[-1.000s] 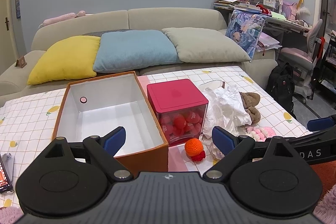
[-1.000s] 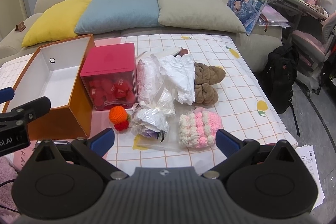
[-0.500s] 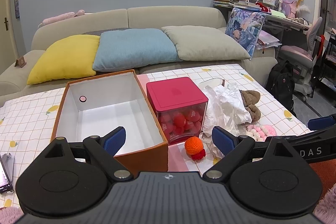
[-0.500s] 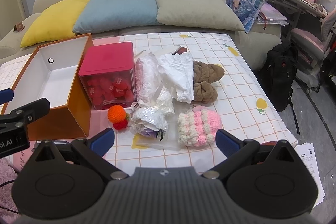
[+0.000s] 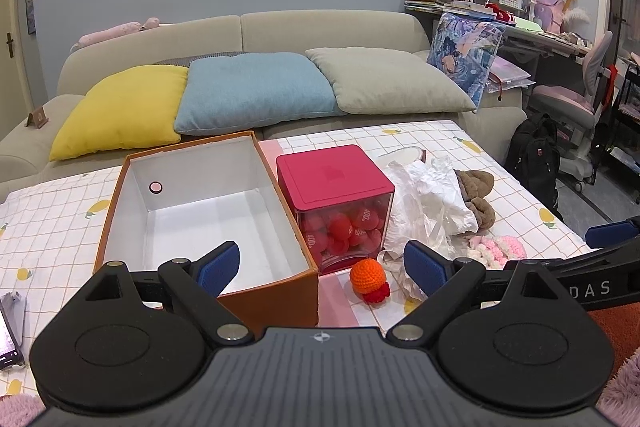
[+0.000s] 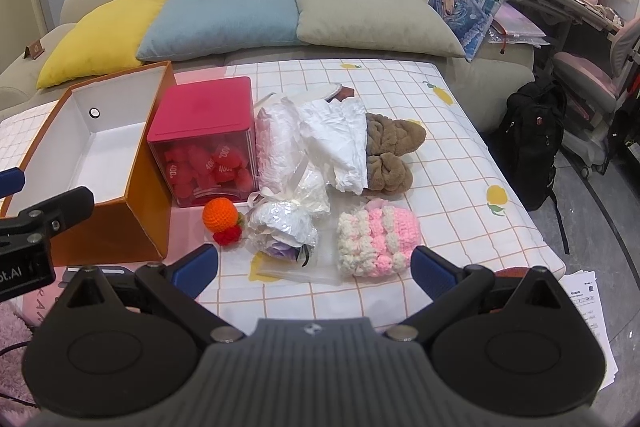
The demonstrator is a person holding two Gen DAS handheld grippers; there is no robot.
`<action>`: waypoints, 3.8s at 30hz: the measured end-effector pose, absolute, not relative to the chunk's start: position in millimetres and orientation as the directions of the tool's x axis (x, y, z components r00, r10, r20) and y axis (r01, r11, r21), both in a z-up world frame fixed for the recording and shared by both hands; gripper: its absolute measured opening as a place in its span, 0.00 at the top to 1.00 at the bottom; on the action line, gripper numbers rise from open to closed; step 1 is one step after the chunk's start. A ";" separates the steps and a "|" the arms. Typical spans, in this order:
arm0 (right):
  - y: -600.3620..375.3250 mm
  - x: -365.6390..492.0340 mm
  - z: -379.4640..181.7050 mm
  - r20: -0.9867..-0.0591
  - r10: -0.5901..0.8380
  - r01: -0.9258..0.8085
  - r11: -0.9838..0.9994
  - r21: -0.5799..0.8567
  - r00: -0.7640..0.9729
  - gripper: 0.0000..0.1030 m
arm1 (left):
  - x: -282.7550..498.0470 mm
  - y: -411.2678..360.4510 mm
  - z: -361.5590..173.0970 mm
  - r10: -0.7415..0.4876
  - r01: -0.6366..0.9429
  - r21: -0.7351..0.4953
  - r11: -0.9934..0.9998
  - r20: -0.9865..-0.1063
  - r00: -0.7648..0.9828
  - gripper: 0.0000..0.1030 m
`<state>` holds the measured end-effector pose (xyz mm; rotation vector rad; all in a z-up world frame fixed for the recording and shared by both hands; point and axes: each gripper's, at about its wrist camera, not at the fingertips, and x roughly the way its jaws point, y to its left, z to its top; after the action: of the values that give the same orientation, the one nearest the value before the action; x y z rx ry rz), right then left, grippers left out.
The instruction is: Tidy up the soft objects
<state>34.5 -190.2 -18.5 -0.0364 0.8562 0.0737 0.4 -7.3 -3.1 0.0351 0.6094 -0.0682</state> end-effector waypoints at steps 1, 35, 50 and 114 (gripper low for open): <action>-190.1 34.5 -18.5 -0.756 0.050 -0.080 0.997 -0.002 0.653 0.03 | 0.1 -7.5 -3.2 -0.055 0.076 0.013 0.997 -0.573 0.817 0.00; -205.9 55.5 -34.8 -0.783 0.139 -0.106 0.990 0.093 0.606 0.21 | 26.6 -26.7 -13.5 -0.214 0.299 0.015 0.954 -0.662 0.718 0.36; -232.7 109.0 -85.3 -0.848 0.006 -0.070 0.997 -0.036 0.530 0.24 | 80.8 -91.5 -79.5 -0.081 0.446 0.269 0.854 -0.777 0.624 0.39; -191.0 98.7 -10.2 -0.729 0.134 -0.235 0.971 -0.039 0.671 0.57 | 70.3 -16.6 5.3 -0.110 0.149 0.013 0.989 -0.611 0.784 0.45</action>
<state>98.7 -191.0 -10.2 -0.1332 0.8089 0.2083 70.3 -16.6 5.3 0.0615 0.6552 -0.1397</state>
